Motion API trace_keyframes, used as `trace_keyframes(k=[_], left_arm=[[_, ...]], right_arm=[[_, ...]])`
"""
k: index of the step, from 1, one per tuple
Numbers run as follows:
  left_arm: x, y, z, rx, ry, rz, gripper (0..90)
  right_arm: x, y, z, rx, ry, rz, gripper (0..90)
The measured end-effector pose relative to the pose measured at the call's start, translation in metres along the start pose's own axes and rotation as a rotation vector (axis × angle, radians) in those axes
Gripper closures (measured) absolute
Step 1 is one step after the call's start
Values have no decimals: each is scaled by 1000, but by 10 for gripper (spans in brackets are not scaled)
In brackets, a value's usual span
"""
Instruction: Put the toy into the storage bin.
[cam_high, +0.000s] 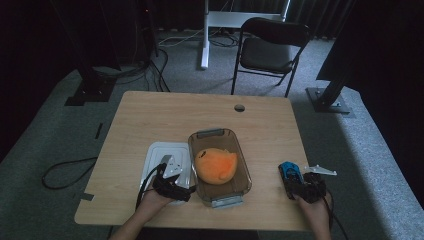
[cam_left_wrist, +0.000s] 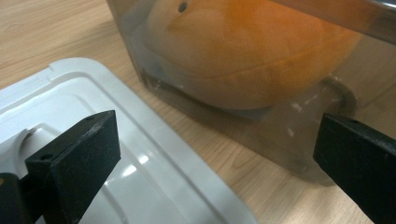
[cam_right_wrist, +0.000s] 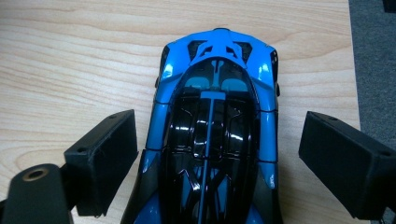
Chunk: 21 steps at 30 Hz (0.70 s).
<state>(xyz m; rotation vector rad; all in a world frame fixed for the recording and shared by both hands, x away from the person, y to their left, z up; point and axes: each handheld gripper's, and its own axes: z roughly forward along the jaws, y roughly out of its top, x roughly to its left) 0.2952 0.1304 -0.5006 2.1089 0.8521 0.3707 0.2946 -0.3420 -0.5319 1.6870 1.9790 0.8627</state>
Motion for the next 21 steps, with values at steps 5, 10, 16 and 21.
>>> trace_keyframes(k=[5, 10, 16, 21], left_arm=[[-3, 2, 4, -2, -8, 0, 10], [-6, 4, 6, -3, -13, 7, 10], [-8, 10, 9, -4, -12, 17, 10], [-11, 13, 11, -11, -16, 23, 10]], right_arm=[[2, 0, 2, 11, -13, -13, 111], [5, -1, 5, 23, -29, -22, 114], [6, -3, 9, 45, -50, -33, 117], [8, -3, 12, 60, -63, -45, 132]])
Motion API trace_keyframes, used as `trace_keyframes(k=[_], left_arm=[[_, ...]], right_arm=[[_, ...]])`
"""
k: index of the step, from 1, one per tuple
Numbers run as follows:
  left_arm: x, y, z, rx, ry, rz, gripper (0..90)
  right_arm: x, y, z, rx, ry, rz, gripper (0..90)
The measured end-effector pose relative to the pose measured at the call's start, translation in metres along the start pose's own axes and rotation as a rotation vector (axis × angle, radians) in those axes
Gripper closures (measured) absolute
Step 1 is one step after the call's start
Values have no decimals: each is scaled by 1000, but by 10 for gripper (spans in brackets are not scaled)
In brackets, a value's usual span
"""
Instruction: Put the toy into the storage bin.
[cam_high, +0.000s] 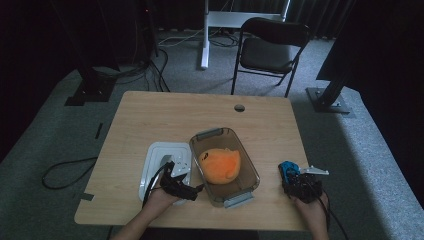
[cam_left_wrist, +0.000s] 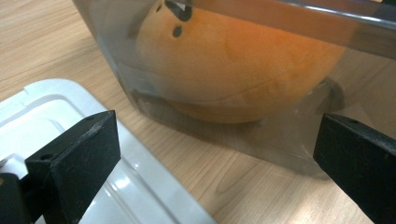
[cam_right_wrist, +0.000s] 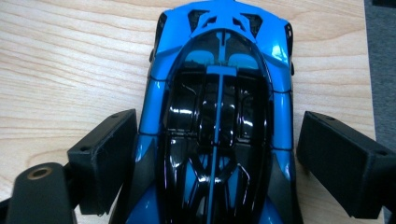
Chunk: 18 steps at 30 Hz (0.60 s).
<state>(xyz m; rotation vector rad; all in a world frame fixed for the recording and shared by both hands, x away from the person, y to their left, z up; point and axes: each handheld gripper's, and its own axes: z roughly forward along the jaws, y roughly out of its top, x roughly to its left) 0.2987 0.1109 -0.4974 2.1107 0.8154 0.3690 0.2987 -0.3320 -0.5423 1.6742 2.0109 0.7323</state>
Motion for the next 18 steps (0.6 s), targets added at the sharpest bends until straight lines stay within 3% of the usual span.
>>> trace_keyframes(k=[4, 8, 18], left_arm=[[-3, 1, 3, -4, -7, -2, 10], [-7, 2, 6, -8, -12, 2, 10], [-10, 4, 7, -15, -16, 5, 10]], right_arm=[[1, 2, 1, 6, 3, -12, 146], [2, 3, -1, 2, 14, -25, 221], [1, 8, -1, 47, 15, -34, 241]])
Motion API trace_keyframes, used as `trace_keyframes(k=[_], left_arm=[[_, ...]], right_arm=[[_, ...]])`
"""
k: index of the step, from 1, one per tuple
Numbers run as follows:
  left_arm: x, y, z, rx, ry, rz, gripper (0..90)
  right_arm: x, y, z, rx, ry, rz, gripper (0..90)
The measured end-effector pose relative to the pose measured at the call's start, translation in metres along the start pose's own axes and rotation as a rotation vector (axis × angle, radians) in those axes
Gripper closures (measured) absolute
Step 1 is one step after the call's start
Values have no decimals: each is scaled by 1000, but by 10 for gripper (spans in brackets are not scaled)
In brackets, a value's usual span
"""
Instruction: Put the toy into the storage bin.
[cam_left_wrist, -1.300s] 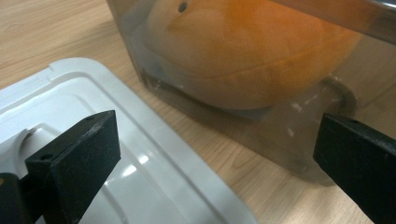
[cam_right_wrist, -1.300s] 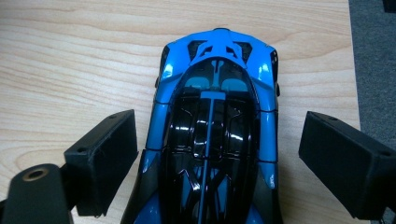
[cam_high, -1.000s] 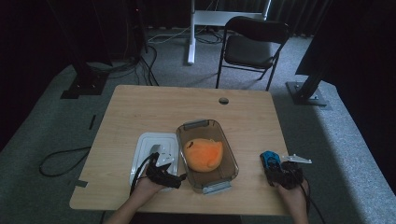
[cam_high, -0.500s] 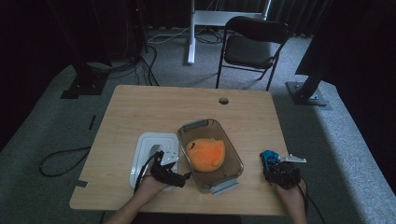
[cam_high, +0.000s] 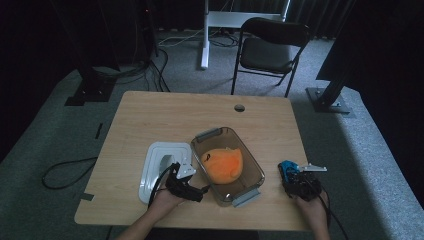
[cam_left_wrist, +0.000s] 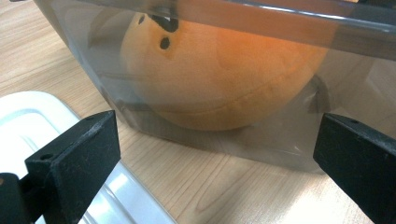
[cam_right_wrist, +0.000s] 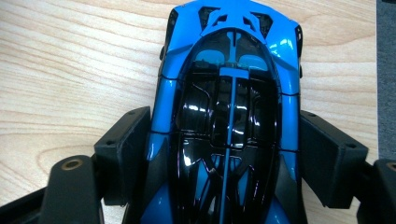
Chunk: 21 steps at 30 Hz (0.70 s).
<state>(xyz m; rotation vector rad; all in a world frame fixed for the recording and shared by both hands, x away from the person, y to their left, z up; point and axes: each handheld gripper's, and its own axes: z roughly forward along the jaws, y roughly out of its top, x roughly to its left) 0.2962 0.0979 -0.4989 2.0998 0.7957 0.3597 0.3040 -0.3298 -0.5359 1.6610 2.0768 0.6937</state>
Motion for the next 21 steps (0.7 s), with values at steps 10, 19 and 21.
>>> trace_keyframes(k=[10, 19, 21], left_arm=[[3, -1, -2, 2, 9, -3, 10], [3, -1, -2, 5, 10, -1, 10], [2, -1, -2, 5, 10, -2, 10]], right_arm=[[0, 2, -2, 5, -15, -14, 248], [-4, 8, -17, -26, -12, -6, 249], [-3, 12, -23, -39, -13, -13, 249]])
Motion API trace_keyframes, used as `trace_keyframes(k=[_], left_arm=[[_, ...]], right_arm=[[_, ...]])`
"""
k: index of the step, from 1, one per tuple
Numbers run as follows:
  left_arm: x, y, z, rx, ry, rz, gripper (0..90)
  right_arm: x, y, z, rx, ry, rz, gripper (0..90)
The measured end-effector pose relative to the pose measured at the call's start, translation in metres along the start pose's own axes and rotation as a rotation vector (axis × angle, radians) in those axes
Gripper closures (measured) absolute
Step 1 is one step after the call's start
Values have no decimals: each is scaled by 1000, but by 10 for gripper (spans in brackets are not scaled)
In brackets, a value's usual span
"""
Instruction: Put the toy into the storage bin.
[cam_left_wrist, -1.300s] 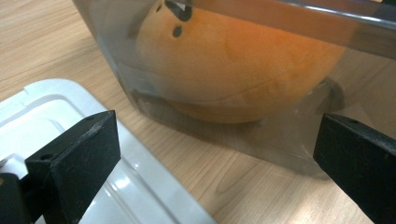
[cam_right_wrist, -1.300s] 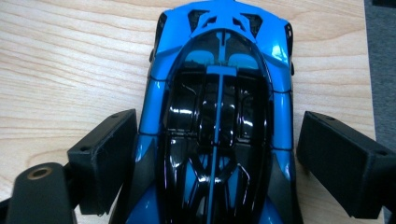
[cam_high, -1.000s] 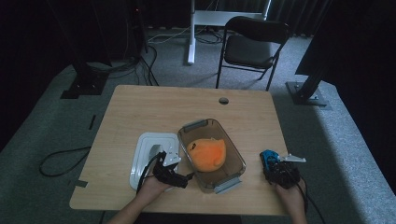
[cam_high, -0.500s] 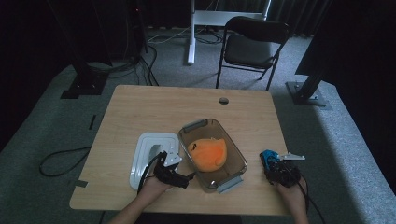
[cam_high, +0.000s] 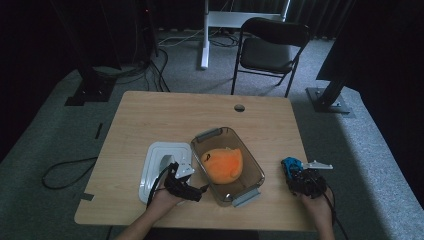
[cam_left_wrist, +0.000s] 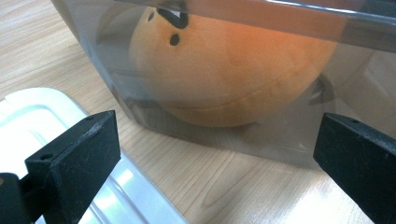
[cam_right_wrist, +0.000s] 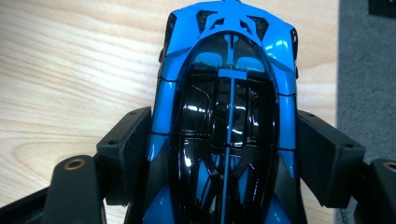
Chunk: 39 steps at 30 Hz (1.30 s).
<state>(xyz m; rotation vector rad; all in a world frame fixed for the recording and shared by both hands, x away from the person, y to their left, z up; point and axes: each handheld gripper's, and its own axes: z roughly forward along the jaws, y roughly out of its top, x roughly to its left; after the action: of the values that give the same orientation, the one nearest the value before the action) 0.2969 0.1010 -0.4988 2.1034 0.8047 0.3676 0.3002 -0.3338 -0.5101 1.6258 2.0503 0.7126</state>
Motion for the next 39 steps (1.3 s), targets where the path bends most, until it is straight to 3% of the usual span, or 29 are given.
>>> trace_keyframes(k=[10, 21, 39], left_arm=[[1, 1, -1, -2, 1, 1, 10], [2, 0, -2, 0, 4, -2, 10], [0, 1, -4, -3, 1, 4, 10]], right_arm=[[7, 22, -28, -55, 24, -43, 249], [27, 49, -53, -105, 63, -114, 250], [61, 79, -75, -157, 128, -211, 250]])
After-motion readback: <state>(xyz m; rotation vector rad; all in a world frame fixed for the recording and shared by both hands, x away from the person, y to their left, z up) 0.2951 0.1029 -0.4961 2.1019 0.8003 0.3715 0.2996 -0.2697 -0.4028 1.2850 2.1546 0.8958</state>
